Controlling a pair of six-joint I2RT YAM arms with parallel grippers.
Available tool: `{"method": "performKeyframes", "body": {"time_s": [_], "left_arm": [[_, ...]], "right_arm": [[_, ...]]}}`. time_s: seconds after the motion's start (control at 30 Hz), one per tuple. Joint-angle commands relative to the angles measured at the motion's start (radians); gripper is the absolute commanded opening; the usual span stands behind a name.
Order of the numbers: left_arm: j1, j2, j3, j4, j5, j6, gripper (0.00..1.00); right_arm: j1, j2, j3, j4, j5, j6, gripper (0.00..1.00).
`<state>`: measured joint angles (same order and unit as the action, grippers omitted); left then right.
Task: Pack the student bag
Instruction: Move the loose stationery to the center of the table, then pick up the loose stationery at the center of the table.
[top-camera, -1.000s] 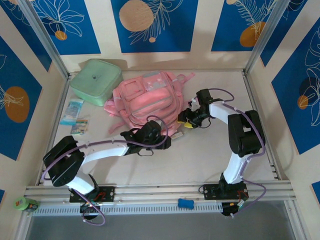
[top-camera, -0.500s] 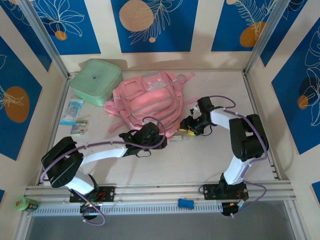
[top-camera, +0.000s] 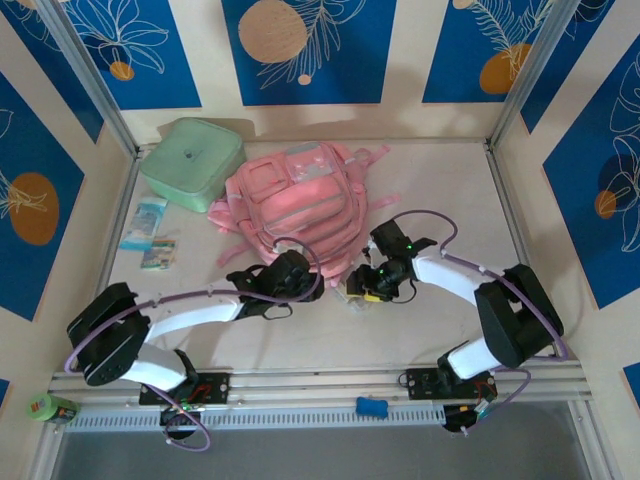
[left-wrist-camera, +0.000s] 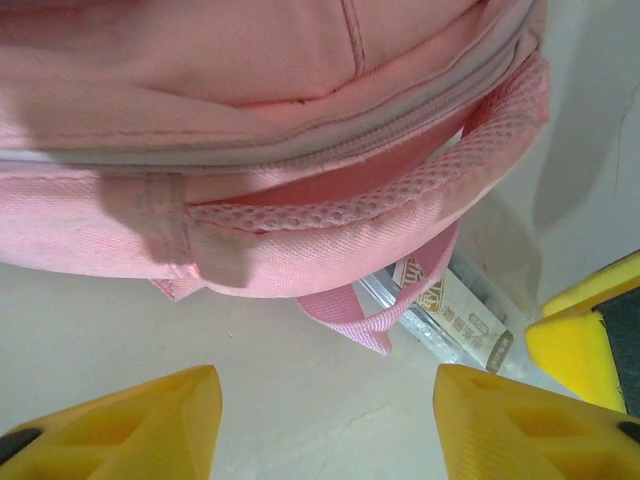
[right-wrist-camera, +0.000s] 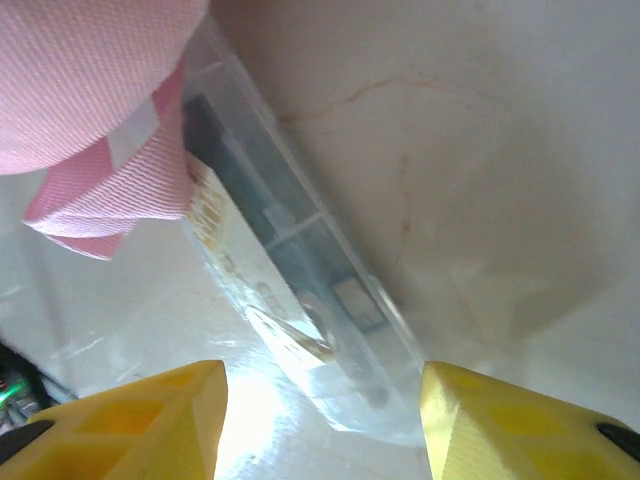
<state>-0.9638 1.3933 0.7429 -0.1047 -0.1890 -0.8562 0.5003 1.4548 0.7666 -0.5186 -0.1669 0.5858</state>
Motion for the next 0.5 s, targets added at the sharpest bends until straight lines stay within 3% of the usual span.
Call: {"method": "performKeyframes", "body": {"time_s": [0.0, 0.33, 0.47], "left_arm": [[0.009, -0.07, -0.03, -0.044, -0.058, 0.012, 0.6], [0.052, -0.211, -0.087, -0.109, -0.095, 0.038, 0.66], [0.072, -0.244, -0.095, -0.13, -0.099, 0.048, 0.68]], "right_arm": [[0.023, -0.037, 0.043, -0.111, 0.12, -0.051, 0.55], [0.176, 0.089, 0.147, -0.148, 0.242, -0.128, 0.72], [0.209, 0.147, 0.187, -0.169, 0.294, -0.138, 0.74]]}}
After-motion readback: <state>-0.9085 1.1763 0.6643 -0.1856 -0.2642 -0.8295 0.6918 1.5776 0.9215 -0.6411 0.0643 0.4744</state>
